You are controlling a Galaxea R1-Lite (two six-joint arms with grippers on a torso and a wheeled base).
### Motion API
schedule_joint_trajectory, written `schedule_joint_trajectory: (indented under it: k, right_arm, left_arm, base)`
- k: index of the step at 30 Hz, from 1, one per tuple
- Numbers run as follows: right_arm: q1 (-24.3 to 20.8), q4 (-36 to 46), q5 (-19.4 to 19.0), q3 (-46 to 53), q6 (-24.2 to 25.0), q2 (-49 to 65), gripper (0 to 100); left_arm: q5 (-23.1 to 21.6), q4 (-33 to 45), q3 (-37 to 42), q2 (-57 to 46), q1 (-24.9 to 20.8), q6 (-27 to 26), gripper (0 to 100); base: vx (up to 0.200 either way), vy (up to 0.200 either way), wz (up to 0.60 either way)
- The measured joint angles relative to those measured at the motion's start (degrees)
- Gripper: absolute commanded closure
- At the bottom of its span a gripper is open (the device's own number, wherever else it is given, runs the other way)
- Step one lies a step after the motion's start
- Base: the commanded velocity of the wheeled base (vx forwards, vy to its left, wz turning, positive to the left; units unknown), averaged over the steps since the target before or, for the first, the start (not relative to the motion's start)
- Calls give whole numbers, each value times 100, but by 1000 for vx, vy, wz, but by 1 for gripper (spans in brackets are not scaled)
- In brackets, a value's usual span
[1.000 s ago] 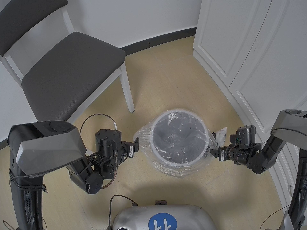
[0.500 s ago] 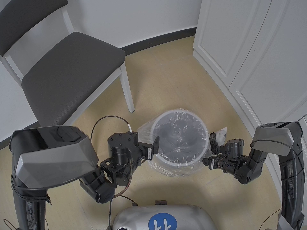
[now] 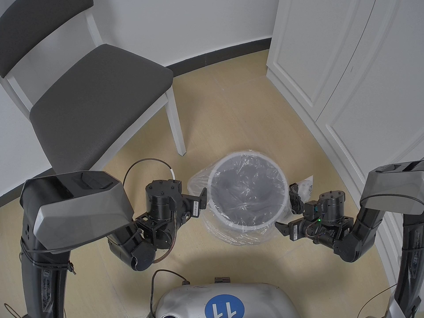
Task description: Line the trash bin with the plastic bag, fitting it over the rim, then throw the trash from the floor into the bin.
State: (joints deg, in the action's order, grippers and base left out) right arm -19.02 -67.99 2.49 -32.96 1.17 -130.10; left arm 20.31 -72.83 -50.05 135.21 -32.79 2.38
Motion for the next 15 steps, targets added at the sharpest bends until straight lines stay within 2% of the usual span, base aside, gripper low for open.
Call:
schedule_joint_trajectory:
  k: [9, 15]
  right_arm:
    - [150, 20, -187, 256, -68, 717, 0]
    - [868, 112, -445, -13, -55, 934, 0]
  left_arm:
    - [0, 188, -589, 650, 168, 44, 0]
    - [0, 211, -1229, 1328, 188, 73, 0]
  base:
    - [0, 0, 0]
    - [0, 0, 0]
